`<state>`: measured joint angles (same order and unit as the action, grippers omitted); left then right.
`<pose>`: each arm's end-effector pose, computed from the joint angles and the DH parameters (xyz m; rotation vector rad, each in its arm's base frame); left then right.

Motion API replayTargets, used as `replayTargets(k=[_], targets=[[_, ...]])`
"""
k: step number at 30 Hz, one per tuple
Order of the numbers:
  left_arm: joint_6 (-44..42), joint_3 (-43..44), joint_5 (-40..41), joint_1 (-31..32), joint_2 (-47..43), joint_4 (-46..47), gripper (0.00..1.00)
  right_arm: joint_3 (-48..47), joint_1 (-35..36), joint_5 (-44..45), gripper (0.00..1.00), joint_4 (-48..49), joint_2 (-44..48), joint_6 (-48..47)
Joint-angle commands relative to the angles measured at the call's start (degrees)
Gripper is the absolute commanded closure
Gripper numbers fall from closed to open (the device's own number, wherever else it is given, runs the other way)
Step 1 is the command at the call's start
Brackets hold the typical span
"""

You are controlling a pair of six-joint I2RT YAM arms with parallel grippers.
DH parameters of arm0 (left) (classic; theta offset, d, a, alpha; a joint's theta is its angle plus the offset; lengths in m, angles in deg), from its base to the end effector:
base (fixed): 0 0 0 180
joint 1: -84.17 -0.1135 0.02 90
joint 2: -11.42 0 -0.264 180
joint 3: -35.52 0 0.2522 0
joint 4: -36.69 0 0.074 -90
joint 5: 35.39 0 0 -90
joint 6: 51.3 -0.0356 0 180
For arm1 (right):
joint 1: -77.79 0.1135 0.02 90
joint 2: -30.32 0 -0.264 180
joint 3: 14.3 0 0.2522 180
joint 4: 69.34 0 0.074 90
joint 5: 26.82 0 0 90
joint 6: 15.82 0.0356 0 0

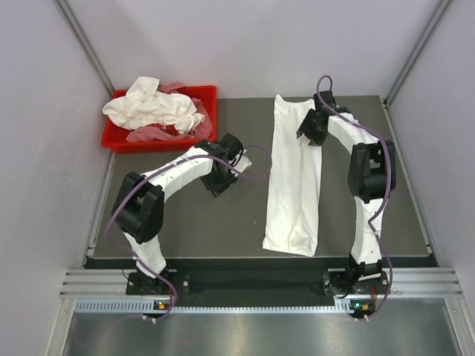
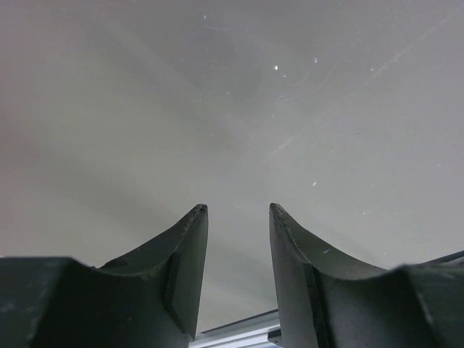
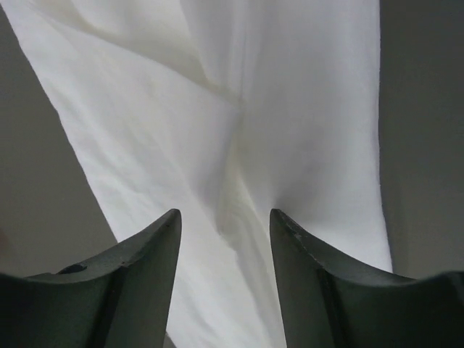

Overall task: Fold and stack the t-shirts
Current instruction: Fold the tshirt

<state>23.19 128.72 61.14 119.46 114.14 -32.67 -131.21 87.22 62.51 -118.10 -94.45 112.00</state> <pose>0.2863 -0.1977 0.2220 1.2416 2.6527 0.1156 0.4741 0.0792 0.2044 0.6315 2.5153 0.3255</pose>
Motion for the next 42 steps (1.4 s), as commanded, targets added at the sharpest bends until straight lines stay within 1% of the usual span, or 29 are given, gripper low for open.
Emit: replayTargets(k=[1, 4, 7, 9, 11, 12, 13, 15, 16, 18, 19, 20, 26, 27, 34, 36, 39, 40, 42], targets=[[0.1, 0.3, 1.0, 0.0, 1.3, 0.2, 0.55, -3.4, -0.8, 0.2, 0.48, 4.0, -0.5, 2.2], [0.0, 0.6, 1.4, 0.0, 1.9, 0.3, 0.56, -5.2, -1.3, -0.6, 0.56, 4.6, -2.9, 2.8], [-0.1, 1.1, 1.3, 0.0, 2.3, 0.3, 0.55, -5.7, -1.7, -1.1, 0.59, 5.2, -4.4, 3.6], [-0.3, 1.2, 1.2, -0.1, 2.5, 0.1, 0.56, -5.8, -1.8, -1.5, 0.60, 6.0, -5.0, 4.0], [-0.3, 1.2, 1.0, -0.1, 2.7, 0.4, 0.56, -6.1, -1.8, -1.7, 0.63, 6.3, -5.2, 3.9], [-0.4, 1.2, 0.9, -0.1, 2.8, 0.4, 0.56, -6.3, -1.7, -1.7, 0.69, 7.0, -5.4, 3.9], [-0.4, 1.2, 0.9, -0.1, 2.8, 0.4, 0.56, -6.4, -1.7, -1.7, 0.73, 7.3, -5.6, 3.8], [-0.5, 0.8, 0.9, -0.1, 2.8, 0.6, 0.56, -6.8, -1.8, -2.1, 0.78, 7.8, -5.9, 3.8], [-0.5, 0.8, 0.9, -0.1, 2.8, 0.5, 0.56, -7.1, -1.8, -2.4, 0.84, 7.8, -6.1, 3.4], [-0.6, 0.6, 0.6, -0.1, 2.8, 0.5, 0.56, -7.3, -1.7, -2.4, 0.92, 8.0, -5.8, 3.2], [-0.6, 0.5, 0.2, -0.1, 2.8, 0.5, 0.56, -7.2, -1.4, -2.4, 0.98, 7.9, -5.7, 2.9], [-0.6, 0.5, 0.1, -0.1, 2.8, 0.6, 0.56, -7.2, -1.3, -2.0, 1.00, 8.0, -5.4, 2.5], [-0.9, 0.0, -0.8, -0.2, 2.9, 0.4, 0.56, -6.5, 2.3, 0.5, 1.00, 5.9, -4.3, -2.8], [-1.0, 0.0, -0.9, -0.2, 2.9, 0.4, 0.56, -5.8, 3.2, 2.0, 1.00, 5.9, -4.2, -3.5], [-1.1, -0.5, -2.0, -0.2, 2.8, 0.5, 0.56, -5.4, 5.5, 3.5, 0.99, 5.7, -3.9, -7.3], [-1.1, -0.6, -2.1, -0.2, 2.8, 0.4, 0.56, -5.4, 6.2, 4.4, 0.98, 6.2, -3.8, -8.3], [-1.2, -0.6, -2.1, -0.2, 2.8, 0.5, 0.57, -5.4, 6.6, 4.0, 0.90, 6.1, -4.3, -9.9], [-1.2, -0.5, -2.0, -0.2, 2.8, 0.5, 0.57, -5.3, 6.7, 3.1, 0.84, 6.0, -4.5, -10.3], [-1.1, -0.6, -1.9, -0.2, 2.7, 0.5, 0.57, -5.1, 6.7, 1.1, 0.77, 6.3, -5.0, -10.2]])
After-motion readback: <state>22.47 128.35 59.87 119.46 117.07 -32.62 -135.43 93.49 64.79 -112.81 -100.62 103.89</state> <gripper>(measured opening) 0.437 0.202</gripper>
